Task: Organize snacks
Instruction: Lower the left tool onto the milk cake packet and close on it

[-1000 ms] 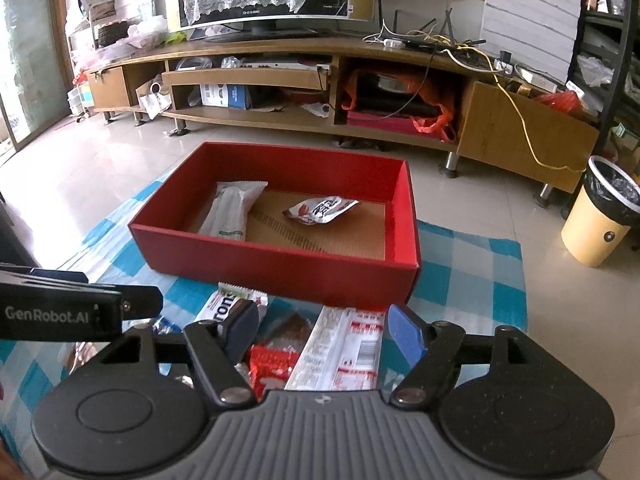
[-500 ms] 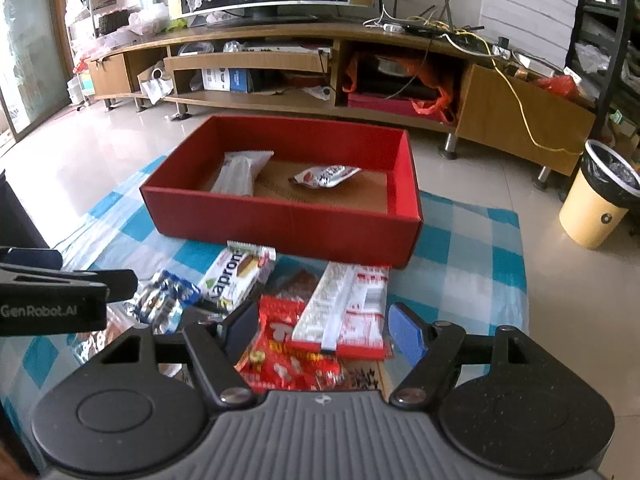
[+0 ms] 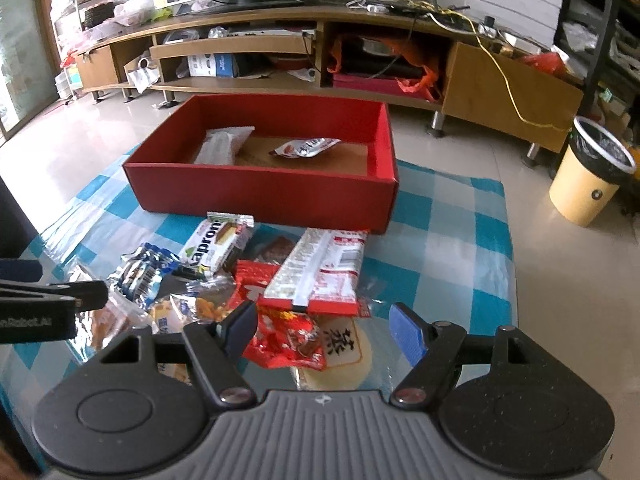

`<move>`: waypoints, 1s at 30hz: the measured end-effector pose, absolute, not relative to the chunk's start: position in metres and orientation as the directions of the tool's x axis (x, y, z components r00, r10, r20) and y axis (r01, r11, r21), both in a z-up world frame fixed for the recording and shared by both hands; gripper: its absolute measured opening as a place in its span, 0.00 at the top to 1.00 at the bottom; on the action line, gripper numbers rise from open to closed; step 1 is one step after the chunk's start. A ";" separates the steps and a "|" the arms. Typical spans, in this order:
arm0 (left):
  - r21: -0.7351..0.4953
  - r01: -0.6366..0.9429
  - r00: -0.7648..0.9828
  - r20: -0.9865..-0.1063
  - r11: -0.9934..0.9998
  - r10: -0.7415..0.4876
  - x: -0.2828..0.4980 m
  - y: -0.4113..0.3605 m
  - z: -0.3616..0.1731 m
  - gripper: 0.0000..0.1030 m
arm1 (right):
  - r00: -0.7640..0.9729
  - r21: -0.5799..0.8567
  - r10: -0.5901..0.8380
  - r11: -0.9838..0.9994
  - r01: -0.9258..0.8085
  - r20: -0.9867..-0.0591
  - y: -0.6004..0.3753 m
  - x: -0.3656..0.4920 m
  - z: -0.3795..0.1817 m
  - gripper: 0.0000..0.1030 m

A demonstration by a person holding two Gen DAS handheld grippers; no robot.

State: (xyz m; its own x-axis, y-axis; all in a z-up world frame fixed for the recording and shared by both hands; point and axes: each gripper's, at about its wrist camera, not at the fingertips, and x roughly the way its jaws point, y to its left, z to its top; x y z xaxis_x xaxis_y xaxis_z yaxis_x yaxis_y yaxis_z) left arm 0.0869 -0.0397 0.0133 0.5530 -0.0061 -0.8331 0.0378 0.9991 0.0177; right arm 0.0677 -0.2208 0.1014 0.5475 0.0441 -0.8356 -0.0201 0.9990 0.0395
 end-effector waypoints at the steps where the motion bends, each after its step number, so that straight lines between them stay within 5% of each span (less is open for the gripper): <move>1: 0.008 0.027 0.545 -0.838 1.000 -0.008 0.088 -0.036 0.013 0.15 | 0.545 0.045 0.046 0.999 -0.014 -0.837 -0.223 0.068 0.101 0.30; 13: -0.203 -0.156 0.412 -0.903 0.967 -0.123 0.106 -0.012 -0.009 0.13 | 0.538 0.112 0.092 0.994 0.005 -0.838 -0.242 0.066 0.102 0.30; 22: -0.137 -0.120 0.400 -0.913 0.983 -0.078 0.110 -0.036 -0.021 0.00 | 0.537 0.127 0.100 0.992 0.013 -0.838 -0.251 0.063 0.102 0.29; 30: -0.025 0.049 0.398 -0.916 0.998 -0.043 0.090 -0.040 -0.020 0.14 | 0.518 0.128 0.114 0.992 -0.009 -0.848 -0.247 0.063 0.099 0.29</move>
State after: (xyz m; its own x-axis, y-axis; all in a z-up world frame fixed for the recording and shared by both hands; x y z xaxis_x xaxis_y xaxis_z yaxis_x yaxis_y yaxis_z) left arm 0.0902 -0.0401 -0.0197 0.3983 -0.0426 -0.9163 0.0489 0.9985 -0.0252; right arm 0.0625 -0.2465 0.0993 0.5181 0.1140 -0.8477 -0.0094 0.9918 0.1276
